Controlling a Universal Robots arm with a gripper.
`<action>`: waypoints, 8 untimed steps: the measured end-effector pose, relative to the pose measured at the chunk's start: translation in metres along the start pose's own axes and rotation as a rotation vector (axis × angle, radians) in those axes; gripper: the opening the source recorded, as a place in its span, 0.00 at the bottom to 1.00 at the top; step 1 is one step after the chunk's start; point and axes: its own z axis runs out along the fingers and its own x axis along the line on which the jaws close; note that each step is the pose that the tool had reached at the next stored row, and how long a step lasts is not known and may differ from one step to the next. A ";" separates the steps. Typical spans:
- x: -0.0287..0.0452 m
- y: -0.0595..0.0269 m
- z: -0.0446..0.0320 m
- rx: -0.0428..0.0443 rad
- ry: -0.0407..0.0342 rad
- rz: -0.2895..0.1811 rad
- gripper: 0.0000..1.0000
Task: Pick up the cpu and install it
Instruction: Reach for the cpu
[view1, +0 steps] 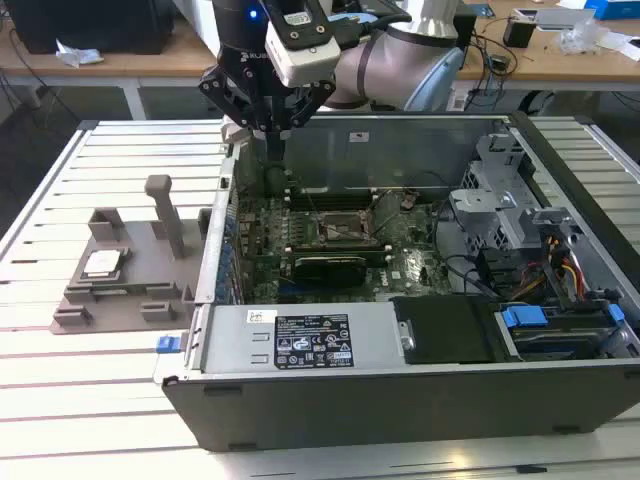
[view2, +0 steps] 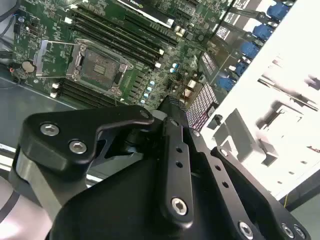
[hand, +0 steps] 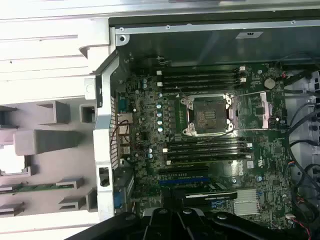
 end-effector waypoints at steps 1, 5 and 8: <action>0.0056 -0.0004 -0.0002 0.0000 0.0000 0.000 0.11; 0.0214 -0.0016 -0.0005 0.0000 -0.0001 0.000 0.11; 0.0284 -0.0021 -0.0007 0.0000 0.0000 0.000 0.11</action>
